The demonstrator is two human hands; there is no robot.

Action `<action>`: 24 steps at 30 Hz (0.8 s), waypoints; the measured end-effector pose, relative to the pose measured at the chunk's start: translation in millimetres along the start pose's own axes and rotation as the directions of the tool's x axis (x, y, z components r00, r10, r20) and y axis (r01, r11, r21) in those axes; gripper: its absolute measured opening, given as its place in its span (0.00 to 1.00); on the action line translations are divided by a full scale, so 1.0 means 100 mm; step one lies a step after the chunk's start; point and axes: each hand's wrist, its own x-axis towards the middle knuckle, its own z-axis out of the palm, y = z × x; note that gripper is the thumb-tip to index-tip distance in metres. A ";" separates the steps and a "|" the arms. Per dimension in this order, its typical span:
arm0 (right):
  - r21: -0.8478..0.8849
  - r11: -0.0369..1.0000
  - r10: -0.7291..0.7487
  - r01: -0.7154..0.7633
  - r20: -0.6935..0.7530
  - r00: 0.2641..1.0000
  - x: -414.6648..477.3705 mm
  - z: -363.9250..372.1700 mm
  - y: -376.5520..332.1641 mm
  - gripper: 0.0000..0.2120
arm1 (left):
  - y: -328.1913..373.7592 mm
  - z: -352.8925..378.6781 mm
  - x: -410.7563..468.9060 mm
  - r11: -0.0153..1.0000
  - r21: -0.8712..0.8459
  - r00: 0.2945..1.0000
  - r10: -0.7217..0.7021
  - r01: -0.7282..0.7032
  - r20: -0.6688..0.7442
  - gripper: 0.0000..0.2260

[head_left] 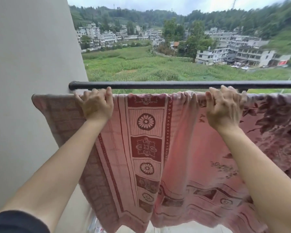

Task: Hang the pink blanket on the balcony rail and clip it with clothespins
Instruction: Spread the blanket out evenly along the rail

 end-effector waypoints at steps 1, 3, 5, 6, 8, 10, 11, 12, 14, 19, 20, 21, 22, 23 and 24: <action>-0.036 0.998 0.045 -0.044 0.012 0.999 0.02 -0.03 0.14 0.30 | 0.07 0.01 -0.01 1.000 0.008 0.999 -0.029 0.029 -0.013 0.29; -0.098 0.991 0.095 -0.091 0.040 0.995 0.03 -0.12 0.42 0.31 | 0.26 0.05 -0.05 1.000 -0.021 0.998 0.001 -0.002 -0.065 0.26; -0.146 0.985 0.102 -0.092 0.062 0.993 -0.01 -0.21 0.65 0.31 | 0.61 0.10 -0.13 0.983 -0.119 0.987 0.129 -0.140 -0.098 0.24; -0.160 0.983 0.103 -0.090 0.074 0.992 -0.02 -0.26 0.75 0.31 | 0.83 0.13 -0.20 0.960 -0.170 0.972 0.209 -0.225 -0.106 0.23; -0.180 0.980 0.108 -0.089 0.098 0.989 -0.03 -0.32 0.93 0.30 | 1.33 0.18 -0.36 0.888 -0.252 0.923 0.369 -0.385 -0.110 0.21; -0.197 0.976 0.121 -0.097 0.117 0.986 -0.01 -0.38 1.12 0.31 | 1.79 0.20 -0.57 0.826 -0.290 0.873 0.482 -0.483 -0.082 0.22; -0.209 0.973 0.129 -0.101 0.126 0.984 0.01 -0.41 1.23 0.31 | 1.99 0.21 -0.67 0.818 -0.286 0.862 0.503 -0.499 -0.065 0.22; -0.224 0.969 0.134 -0.102 0.133 0.982 0.02 -0.44 1.36 0.31 | 2.16 0.22 -0.76 0.821 -0.277 0.861 0.506 -0.500 -0.055 0.22; -0.258 0.962 0.134 -0.093 0.148 0.980 0.06 -0.50 1.66 0.30 | 2.42 0.26 -0.90 0.836 -0.247 0.869 0.493 -0.489 -0.053 0.22; -0.352 0.935 0.138 -0.047 0.240 0.961 0.17 -0.72 2.45 0.29 | 2.93 0.35 -1.08 0.879 -0.135 0.888 0.459 -0.457 -0.014 0.24; -0.348 0.937 0.125 -0.026 0.264 0.956 0.18 -0.76 2.59 0.30 | 3.06 0.35 -1.12 0.893 -0.123 0.900 0.436 -0.433 -0.007 0.24; -0.316 0.949 0.097 -0.003 0.283 0.954 0.19 -0.80 2.71 0.30 | 3.20 0.36 -1.18 0.904 -0.122 0.912 0.411 -0.409 -0.005 0.25; -0.260 0.965 0.054 0.023 0.288 0.956 0.20 -0.84 2.81 0.30 | 3.34 0.36 -1.24 0.913 -0.134 0.921 0.389 -0.386 -0.003 0.25; -0.192 0.980 0.004 0.048 0.265 0.964 0.20 -0.89 2.90 0.29 | 3.50 0.36 -1.31 0.917 -0.152 0.928 0.372 -0.368 -0.001 0.25; -0.127 0.990 -0.031 0.059 0.214 0.976 0.21 -0.94 3.00 0.28 | 3.66 0.36 -1.39 0.917 -0.169 0.930 0.366 -0.361 0.003 0.24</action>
